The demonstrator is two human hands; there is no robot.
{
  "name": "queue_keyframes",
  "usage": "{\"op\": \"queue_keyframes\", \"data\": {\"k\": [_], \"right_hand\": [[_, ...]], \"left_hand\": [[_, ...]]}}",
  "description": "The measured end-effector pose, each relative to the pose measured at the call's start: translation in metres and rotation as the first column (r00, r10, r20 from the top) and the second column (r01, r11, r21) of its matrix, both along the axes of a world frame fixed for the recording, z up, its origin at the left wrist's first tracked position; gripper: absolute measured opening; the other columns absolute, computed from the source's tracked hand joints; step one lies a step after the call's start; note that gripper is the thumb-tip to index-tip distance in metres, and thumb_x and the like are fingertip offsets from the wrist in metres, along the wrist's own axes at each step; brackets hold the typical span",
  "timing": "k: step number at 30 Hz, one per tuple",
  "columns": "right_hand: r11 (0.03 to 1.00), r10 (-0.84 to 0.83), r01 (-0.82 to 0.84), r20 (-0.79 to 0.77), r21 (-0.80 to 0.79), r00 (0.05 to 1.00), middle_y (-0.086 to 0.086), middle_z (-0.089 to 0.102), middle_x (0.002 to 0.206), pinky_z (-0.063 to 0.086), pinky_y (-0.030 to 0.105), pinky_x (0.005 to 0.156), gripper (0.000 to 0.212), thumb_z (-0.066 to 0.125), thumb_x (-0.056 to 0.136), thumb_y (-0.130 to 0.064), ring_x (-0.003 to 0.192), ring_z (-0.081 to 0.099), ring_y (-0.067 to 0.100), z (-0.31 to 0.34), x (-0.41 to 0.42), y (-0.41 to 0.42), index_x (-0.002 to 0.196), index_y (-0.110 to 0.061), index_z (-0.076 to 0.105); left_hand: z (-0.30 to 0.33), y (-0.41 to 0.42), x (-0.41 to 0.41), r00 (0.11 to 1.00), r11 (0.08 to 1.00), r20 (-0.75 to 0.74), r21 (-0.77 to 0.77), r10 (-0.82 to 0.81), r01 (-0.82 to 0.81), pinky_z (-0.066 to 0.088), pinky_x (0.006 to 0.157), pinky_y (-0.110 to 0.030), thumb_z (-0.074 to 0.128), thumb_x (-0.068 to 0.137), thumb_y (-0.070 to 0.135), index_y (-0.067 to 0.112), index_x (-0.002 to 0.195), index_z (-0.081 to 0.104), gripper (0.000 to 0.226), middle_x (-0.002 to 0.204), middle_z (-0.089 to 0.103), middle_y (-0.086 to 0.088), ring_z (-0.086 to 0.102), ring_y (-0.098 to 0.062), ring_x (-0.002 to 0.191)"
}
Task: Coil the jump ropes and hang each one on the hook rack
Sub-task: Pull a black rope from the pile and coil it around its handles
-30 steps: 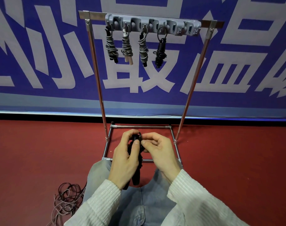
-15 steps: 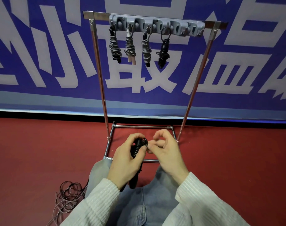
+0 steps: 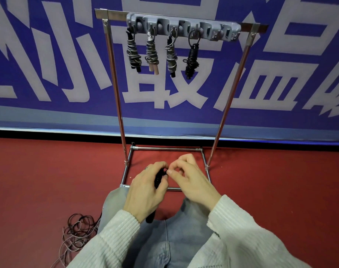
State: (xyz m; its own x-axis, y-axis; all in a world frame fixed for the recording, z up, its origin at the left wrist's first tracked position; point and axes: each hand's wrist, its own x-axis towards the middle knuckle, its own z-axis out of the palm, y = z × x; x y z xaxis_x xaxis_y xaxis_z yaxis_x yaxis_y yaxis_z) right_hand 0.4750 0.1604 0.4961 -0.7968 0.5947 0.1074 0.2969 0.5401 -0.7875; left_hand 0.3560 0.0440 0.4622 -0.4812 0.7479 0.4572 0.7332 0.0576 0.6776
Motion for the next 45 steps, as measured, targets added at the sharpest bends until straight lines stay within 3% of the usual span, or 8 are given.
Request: {"op": "queue_keyframes", "data": {"k": [5, 8, 17, 21, 28, 32, 40, 45], "right_hand": [[0.701, -0.123, -0.093, -0.248, -0.707, 0.961, -0.004, 0.041, 0.068, 0.021, 0.018, 0.044, 0.014, 0.054, 0.105, -0.018, 0.046, 0.03, 0.002, -0.017, -0.004, -0.002, 0.099, -0.01, 0.064], [0.538, -0.158, -0.067, -0.179, -0.84, 0.971, -0.004, 0.032, 0.061, 0.015, 0.021, 0.043, 0.021, 0.053, 0.105, -0.02, 0.043, 0.024, 0.004, -0.021, -0.003, -0.005, 0.085, -0.013, 0.057], [0.88, -0.155, 0.193, 0.123, -0.433, 0.98, -0.011, 0.049, 0.061, 0.037, 0.032, 0.068, 0.024, 0.063, 0.084, -0.034, 0.064, 0.045, 0.007, -0.037, -0.003, -0.021, 0.062, -0.027, 0.056], [0.946, -0.114, 0.17, 0.207, -0.274, 0.972, -0.013, 0.042, 0.05, 0.032, 0.028, 0.058, 0.029, 0.065, 0.085, -0.031, 0.052, 0.037, 0.004, -0.041, 0.001, -0.025, 0.059, -0.028, 0.053], [0.993, -0.119, 0.118, -0.122, -0.01, 0.985, -0.004, 0.036, 0.049, 0.032, 0.028, 0.051, 0.032, 0.065, 0.089, -0.046, 0.049, 0.032, 0.009, 0.002, 0.012, -0.015, 0.074, -0.02, 0.057], [0.983, -0.166, 0.126, -0.344, -0.135, 0.924, 0.011, 0.048, 0.055, 0.042, 0.04, 0.054, 0.026, 0.06, 0.093, -0.047, 0.052, 0.048, 0.03, 0.017, 0.014, -0.002, 0.084, -0.022, 0.062], [0.986, -0.083, 0.019, -0.396, -0.164, 0.915, -0.004, 0.07, 0.104, 0.055, 0.037, 0.079, 0.027, 0.064, 0.09, -0.018, 0.096, 0.066, 0.013, 0.019, 0.012, -0.001, 0.114, -0.026, 0.072], [0.976, -0.093, 0.008, -0.385, -0.217, 0.918, -0.004, 0.07, 0.107, 0.055, 0.033, 0.087, 0.027, 0.064, 0.089, -0.021, 0.102, 0.066, 0.016, 0.019, 0.007, 0.003, 0.114, -0.027, 0.072]], "left_hand": [[-0.002, 0.006, -0.001, 0.995, 0.995, -0.098, -0.089, 0.027, -0.035, 0.057, 0.073, -0.043, 0.052, 0.091, 0.036, 0.038, 0.121, 0.052, 0.03, 0.106, 0.066, 0.014, 0.068, -0.015, 0.091], [-0.01, 0.009, -0.002, 0.979, 0.975, -0.203, -0.216, 0.0, -0.045, 0.056, 0.065, -0.043, 0.043, 0.088, 0.043, 0.04, 0.12, 0.048, 0.032, 0.103, 0.063, 0.013, 0.068, -0.021, 0.086], [-0.045, 0.009, 0.0, 1.0, 0.937, -0.03, -0.35, -0.006, -0.005, 0.054, 0.074, -0.042, 0.051, 0.087, 0.043, 0.041, 0.116, 0.048, 0.029, 0.094, 0.062, 0.012, 0.064, -0.018, 0.086], [-0.064, 0.003, 0.005, 0.999, 0.946, 0.04, -0.324, -0.008, 0.021, 0.054, 0.077, -0.042, 0.044, 0.084, 0.044, 0.037, 0.117, 0.047, 0.034, 0.1, 0.062, 0.01, 0.064, -0.02, 0.088], [-0.028, 0.003, 0.016, 0.963, 0.993, 0.243, 0.042, -0.119, 0.112, 0.048, 0.079, -0.022, 0.053, 0.098, 0.025, 0.034, 0.123, 0.052, 0.026, 0.103, 0.064, 0.015, 0.062, -0.004, 0.086], [0.001, 0.006, 0.015, 0.841, 0.977, 0.509, 0.189, -0.183, 0.098, 0.056, 0.064, -0.048, 0.053, 0.1, 0.029, 0.037, 0.119, 0.055, 0.022, 0.096, 0.067, 0.0, 0.063, -0.021, 0.074], [0.03, 0.001, 0.016, 0.646, 0.965, 0.722, 0.244, -0.247, 0.096, 0.054, 0.052, -0.04, 0.053, 0.104, 0.01, 0.029, 0.123, 0.059, 0.028, 0.096, 0.07, -0.01, 0.067, -0.029, 0.078], [0.036, 0.001, 0.017, 0.339, 0.933, 0.869, 0.335, -0.36, 0.131, 0.054, 0.048, -0.033, 0.056, 0.098, 0.029, 0.018, 0.133, 0.056, 0.036, 0.109, 0.07, -0.013, 0.071, -0.031, 0.088]]}}
